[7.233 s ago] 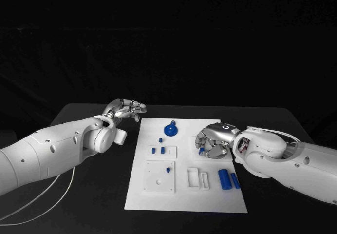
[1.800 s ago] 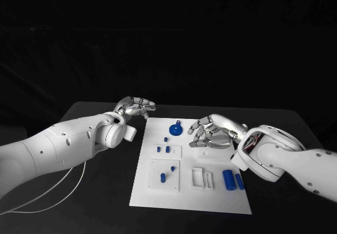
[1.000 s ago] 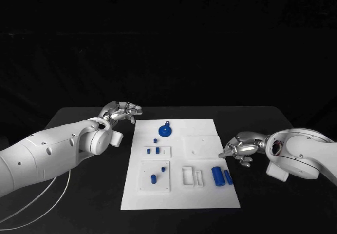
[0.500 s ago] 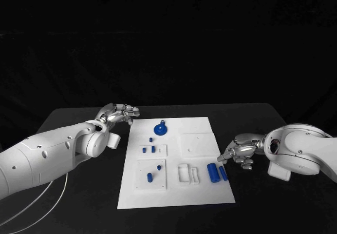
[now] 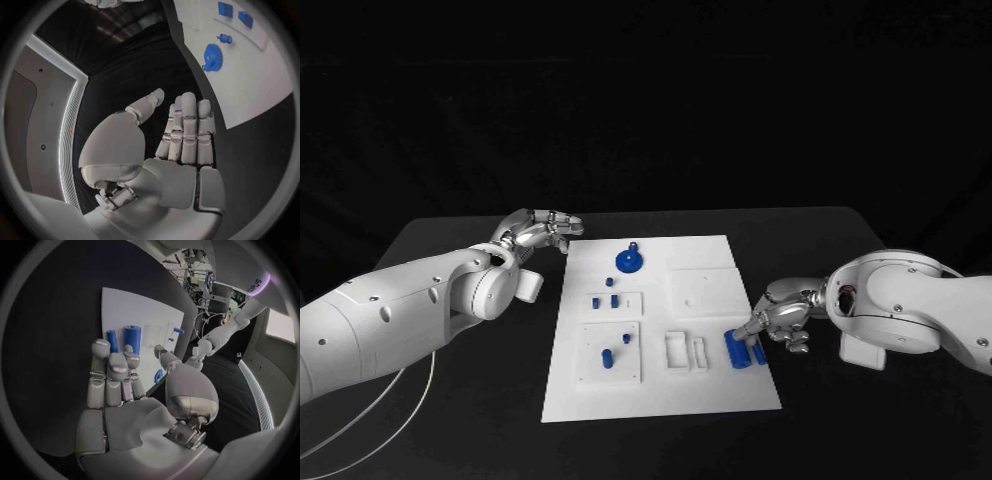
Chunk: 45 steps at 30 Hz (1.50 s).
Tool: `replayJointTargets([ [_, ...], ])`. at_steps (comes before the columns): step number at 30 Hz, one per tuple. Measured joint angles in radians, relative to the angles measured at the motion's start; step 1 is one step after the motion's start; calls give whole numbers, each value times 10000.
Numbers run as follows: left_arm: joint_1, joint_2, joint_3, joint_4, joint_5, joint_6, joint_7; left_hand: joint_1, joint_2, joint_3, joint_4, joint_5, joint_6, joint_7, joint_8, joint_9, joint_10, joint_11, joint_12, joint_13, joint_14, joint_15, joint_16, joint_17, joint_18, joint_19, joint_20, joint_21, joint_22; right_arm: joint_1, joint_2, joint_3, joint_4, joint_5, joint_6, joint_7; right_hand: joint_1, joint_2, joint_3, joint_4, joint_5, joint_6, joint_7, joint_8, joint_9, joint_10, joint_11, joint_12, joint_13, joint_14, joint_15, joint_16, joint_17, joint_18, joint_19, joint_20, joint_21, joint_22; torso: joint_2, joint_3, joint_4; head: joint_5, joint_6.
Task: Assemble the parts on the task board
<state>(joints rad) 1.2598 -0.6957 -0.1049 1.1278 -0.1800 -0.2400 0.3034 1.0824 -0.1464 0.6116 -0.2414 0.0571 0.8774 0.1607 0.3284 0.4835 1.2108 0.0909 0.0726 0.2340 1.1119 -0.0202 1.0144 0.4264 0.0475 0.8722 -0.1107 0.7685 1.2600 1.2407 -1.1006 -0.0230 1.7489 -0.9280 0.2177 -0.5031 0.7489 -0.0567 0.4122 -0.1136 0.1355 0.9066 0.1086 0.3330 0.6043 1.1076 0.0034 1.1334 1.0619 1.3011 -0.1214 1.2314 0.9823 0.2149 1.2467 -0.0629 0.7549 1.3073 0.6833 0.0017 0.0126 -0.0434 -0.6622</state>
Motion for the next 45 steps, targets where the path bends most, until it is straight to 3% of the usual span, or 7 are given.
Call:
replayJointTargets([
  [4, 0, -11, -2, 3, 11, 33, 17, -214, -124, -178, 94, -49, 0, 0, 0, 0, 0, 0, 0, 5, 0, 0, 0, 24, 1, 0, 1, -22, 19, -3, 82, -87, 22, -171, 91, -79, 0, 0, 0, 0, 0, 38, -38, 0, 6, 39, -39, 0, 10, 0, 0, 0, 6, -1, 0, 1, 0, 0, -6, -12, 0, -10, -20],
  [14, -1, 15, 0, 1, 28, 106, 33, -530, 36, -815, -125, -49, -75, 0, 0, 11, -53, 20, 0, 25, 0, 1, -40, 83, -2, -39, -37, -65, 77, -2, 316, -248, 128, -944, 195, -168, 0, 0, -17, -17, 0, 55, -55, 0, 9, 56, -56, -1, 10, -18, -19, 0, 17, -1, -1, 3, 37, 0, 3, -23, 10, 123, -88],
  [32, -1, 28, 0, 17, 38, 138, 52, -605, 32, -1001, -130, -48, -75, 0, 0, 20, -52, 18, 0, 33, -1, 1, -39, 115, -3, -41, -34, -104, 84, -3, 948, -336, 217, -1335, -381, -193, -46, -46, -81, -82, 0, 57, -57, -95, 17, 75, -75, -45, 25, -30, -30, 0, 24, -1, -20, 18, 37, 0, 12, -38, 0, 171, -113],
  [39, -1, 18, -1, 35, 40, 138, 52, -605, 33, -1001, -130, -48, -75, 0, 0, 18, -51, 17, 0, 31, -1, 1, -39, 115, -3, -41, -32, -103, 83, -9, 1165, -633, 47, -1311, -485, -253, -133, -26, -81, -82, 1, 57, -58, -273, -45, 74, -77, -83, 50, -32, -29, 0, 35, -3, -63, -19, 78, 0, 14, -57, 6, 169, -109],
  [45, -1, 3, -1, 38, 37, 139, 49, -605, 33, -1001, -130, -48, -75, -1, 0, 18, -51, 15, 0, 40, -1, 1, -77, 115, -2, -55, -17, -103, 82, 22, 1298, -675, -107, -1307, -483, -263, -173, 15, -81, -82, 40, 109, -109, -289, -22, 70, -73, -88, 61, -30, -30, 0, 35, -2, -67, -18, 78, 0, 13, -58, 12, 195, -131],
])
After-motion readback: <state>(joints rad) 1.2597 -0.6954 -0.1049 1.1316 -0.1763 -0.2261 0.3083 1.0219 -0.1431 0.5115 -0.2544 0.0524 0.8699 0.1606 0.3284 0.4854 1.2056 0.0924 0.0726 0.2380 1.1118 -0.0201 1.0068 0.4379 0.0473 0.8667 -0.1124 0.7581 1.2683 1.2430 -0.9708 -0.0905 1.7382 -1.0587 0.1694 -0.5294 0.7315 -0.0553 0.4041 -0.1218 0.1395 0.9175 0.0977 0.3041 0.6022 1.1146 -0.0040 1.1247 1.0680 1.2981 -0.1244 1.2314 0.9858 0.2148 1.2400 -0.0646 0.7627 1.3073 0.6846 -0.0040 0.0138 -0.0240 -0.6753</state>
